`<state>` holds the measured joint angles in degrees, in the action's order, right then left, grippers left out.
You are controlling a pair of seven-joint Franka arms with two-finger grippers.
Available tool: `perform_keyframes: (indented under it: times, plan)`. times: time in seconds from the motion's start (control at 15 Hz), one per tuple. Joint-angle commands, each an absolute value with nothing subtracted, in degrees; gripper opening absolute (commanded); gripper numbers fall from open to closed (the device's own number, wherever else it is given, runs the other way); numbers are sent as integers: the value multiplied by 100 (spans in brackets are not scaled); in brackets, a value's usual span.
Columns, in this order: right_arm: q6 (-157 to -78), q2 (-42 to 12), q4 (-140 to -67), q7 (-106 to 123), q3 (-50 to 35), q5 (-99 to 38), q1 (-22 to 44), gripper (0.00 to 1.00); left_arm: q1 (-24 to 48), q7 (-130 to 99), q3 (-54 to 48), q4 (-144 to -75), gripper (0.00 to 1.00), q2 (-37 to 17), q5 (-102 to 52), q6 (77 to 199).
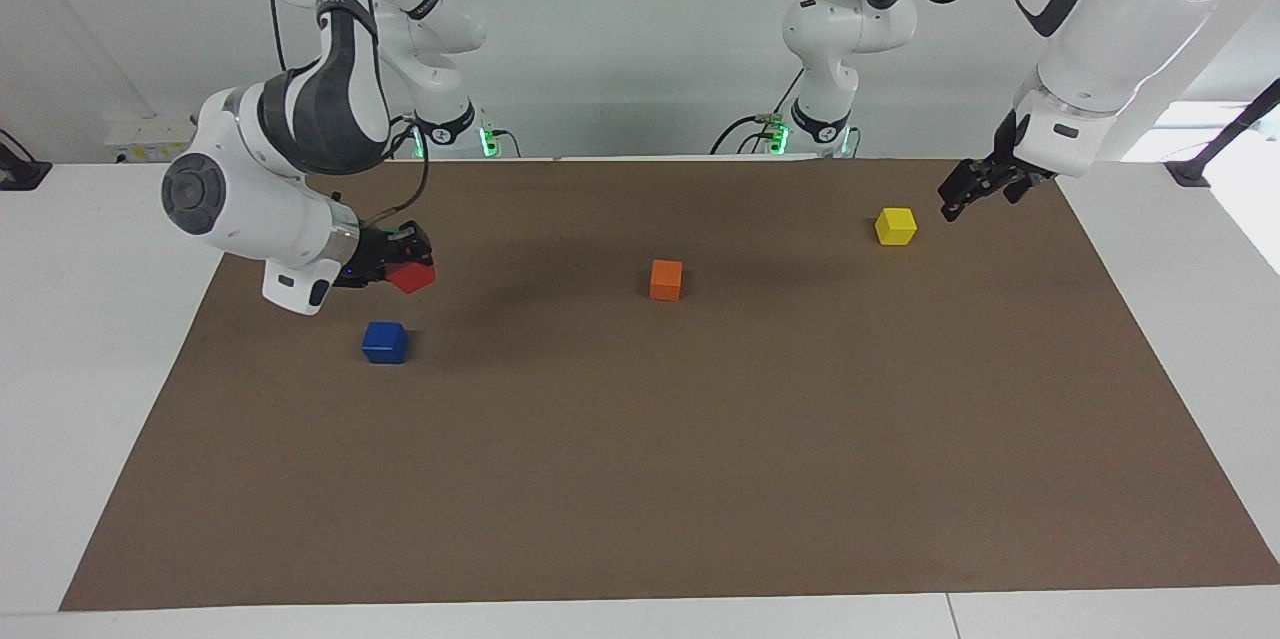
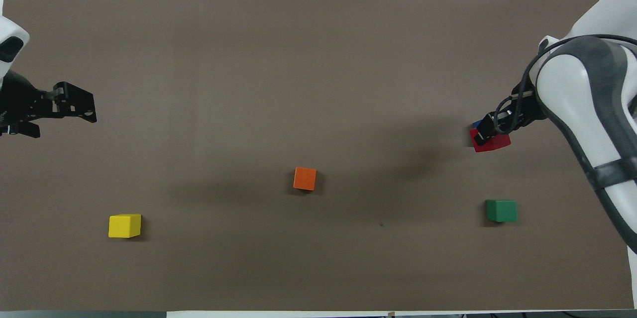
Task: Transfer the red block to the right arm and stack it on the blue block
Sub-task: 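Carry the red cube with the right gripper over the blue cube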
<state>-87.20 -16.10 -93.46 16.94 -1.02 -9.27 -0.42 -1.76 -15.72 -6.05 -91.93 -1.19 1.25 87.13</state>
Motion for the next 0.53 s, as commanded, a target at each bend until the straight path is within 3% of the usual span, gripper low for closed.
perform_keyframes:
  times: [0.0,0.47]
  plan:
    - [-8920,-1626,-9325,1022,-141,-336,-79,0,-79,-1485,-492,-9826,100,369,80,8912]
    - [-9483,-1950,-9343,439,-132,175,-97,0,-185,-1468,-501,-9957,100,325,-211,9290]
